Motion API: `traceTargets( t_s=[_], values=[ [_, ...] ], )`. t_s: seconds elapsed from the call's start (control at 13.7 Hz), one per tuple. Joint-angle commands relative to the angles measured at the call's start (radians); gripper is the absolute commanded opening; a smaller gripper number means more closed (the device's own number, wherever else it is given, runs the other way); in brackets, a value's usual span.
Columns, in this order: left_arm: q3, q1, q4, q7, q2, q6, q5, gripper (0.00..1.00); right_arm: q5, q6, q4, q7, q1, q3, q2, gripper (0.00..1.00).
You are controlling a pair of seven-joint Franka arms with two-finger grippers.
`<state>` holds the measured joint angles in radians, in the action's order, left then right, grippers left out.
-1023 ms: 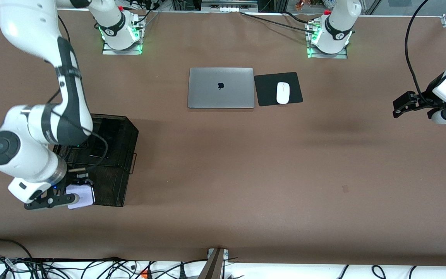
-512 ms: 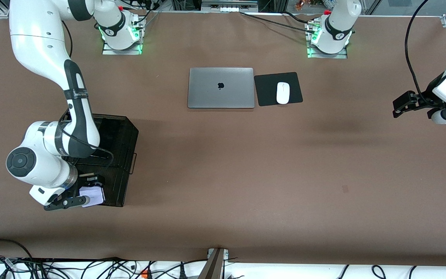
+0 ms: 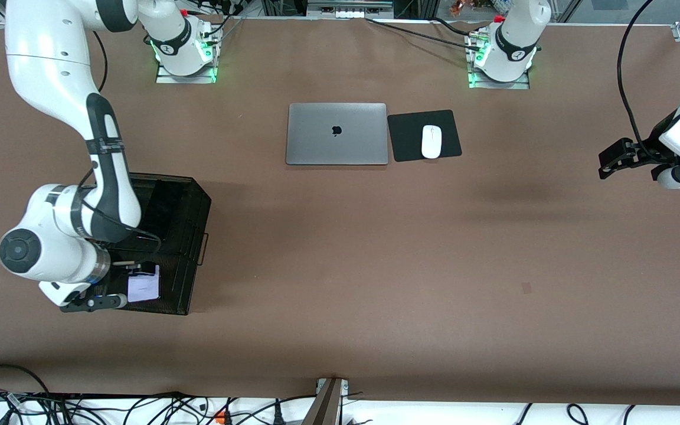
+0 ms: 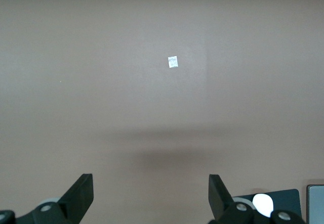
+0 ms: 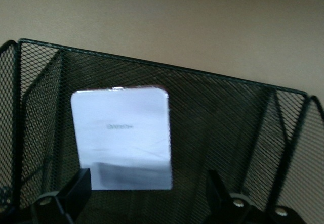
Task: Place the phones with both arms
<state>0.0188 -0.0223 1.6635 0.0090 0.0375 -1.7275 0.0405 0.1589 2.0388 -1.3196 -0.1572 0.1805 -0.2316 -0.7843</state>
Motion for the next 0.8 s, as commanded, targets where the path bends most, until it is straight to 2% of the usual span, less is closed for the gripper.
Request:
traceTargets(
  t_s=[0.0,0.29,0.51,0.66,0.73],
  values=[
    [-0.008,0.010,-0.033,0.022,0.013,0.025,-0.013,1.00,0.004,-0.118,-0.010,0.002,-0.013,0.008,0.103,1.00],
    [-0.008,0.010,-0.033,0.022,0.013,0.029,-0.013,1.00,-0.010,-0.287,-0.010,0.004,-0.012,-0.023,0.252,1.00],
    [-0.008,0.010,-0.033,0.020,0.013,0.029,-0.013,1.00,-0.067,-0.395,-0.023,0.016,-0.006,-0.025,0.359,1.00],
    [-0.008,0.008,-0.033,0.020,0.013,0.031,-0.011,1.00,-0.091,-0.434,-0.062,0.019,0.000,-0.025,0.434,1.00],
    [-0.008,0.008,-0.033,0.020,0.013,0.031,-0.011,1.00,-0.110,-0.427,-0.126,0.030,0.000,-0.023,0.497,1.00]
  ],
)
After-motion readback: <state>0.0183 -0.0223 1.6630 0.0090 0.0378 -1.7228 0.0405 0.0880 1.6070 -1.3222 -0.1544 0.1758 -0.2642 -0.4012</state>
